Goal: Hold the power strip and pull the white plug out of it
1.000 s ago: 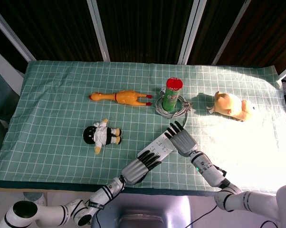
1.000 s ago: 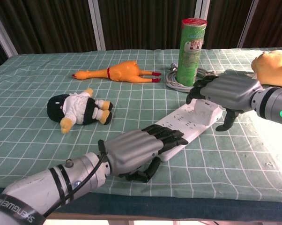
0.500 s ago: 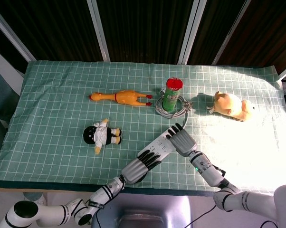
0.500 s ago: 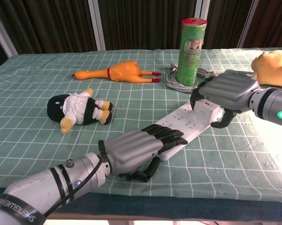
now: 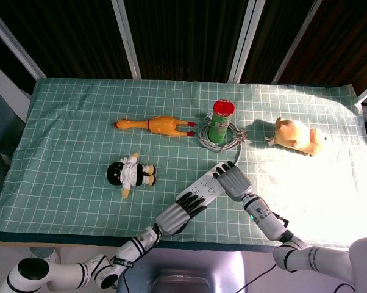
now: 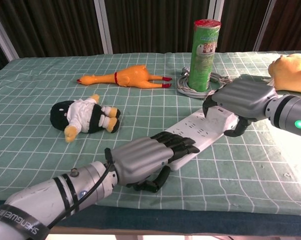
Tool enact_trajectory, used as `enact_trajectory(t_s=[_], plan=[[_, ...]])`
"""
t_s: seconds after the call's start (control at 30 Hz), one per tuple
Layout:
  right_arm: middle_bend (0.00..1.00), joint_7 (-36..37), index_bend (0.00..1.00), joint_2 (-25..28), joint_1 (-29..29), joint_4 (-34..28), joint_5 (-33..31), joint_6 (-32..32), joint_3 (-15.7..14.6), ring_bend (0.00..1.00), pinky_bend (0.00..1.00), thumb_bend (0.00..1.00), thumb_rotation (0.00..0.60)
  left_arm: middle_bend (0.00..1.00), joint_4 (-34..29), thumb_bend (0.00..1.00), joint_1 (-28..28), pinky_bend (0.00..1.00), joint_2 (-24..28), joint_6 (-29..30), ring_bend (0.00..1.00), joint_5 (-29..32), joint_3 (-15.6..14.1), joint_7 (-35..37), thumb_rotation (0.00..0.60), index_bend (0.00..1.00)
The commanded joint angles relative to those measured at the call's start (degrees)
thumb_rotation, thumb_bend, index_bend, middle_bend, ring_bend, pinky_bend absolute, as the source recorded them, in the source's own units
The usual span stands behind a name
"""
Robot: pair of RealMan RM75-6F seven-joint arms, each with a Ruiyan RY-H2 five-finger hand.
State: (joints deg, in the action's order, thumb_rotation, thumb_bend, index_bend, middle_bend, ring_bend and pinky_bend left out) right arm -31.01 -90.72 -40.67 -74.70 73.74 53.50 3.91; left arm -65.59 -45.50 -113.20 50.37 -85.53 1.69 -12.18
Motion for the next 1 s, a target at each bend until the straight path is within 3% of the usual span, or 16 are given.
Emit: enact_trajectory(t_s=[0.03, 0.23, 0.8, 1.0], plan=[[0.43, 0.0, 0.62, -0.2, 0.1, 0.2, 0.2, 0.3, 0.0, 0.35, 0.39, 0.41, 0.600, 0.00, 0.0, 0.82, 0.0, 0.03, 0.0, 0.0, 0.00, -0.1, -0.1, 0.0, 0.599, 0.00], [0.51, 0.8, 0.72, -0.6, 0.2, 0.3, 0.5, 0.7, 0.2, 0.45, 0.45, 0.50, 0.600, 0.00, -0.4, 0.82, 0.4, 0.03, 0.1, 0.1, 0.00, -0.1, -0.6, -0.4, 0.600, 0.00], [0.57, 4.9, 0.80, 1.1, 0.5, -3.3, -1.9, -0.1, 2.1, 0.52, 0.48, 0.51, 0.600, 0.00, 0.4, 0.82, 0.1, 0.03, -0.9, -0.1, 0.00, -0.4, -0.7, -2.1, 0.599, 0.00], [0.59, 6.0, 0.84, 1.5, 1.5, -3.3, 1.9, 3.1, 0.7, 0.54, 0.51, 0.52, 0.600, 0.00, 0.7, 0.82, 0.0, 0.03, -1.0, -0.1, 0.00, -0.1, -0.4, -2.1, 0.599, 0.00]])
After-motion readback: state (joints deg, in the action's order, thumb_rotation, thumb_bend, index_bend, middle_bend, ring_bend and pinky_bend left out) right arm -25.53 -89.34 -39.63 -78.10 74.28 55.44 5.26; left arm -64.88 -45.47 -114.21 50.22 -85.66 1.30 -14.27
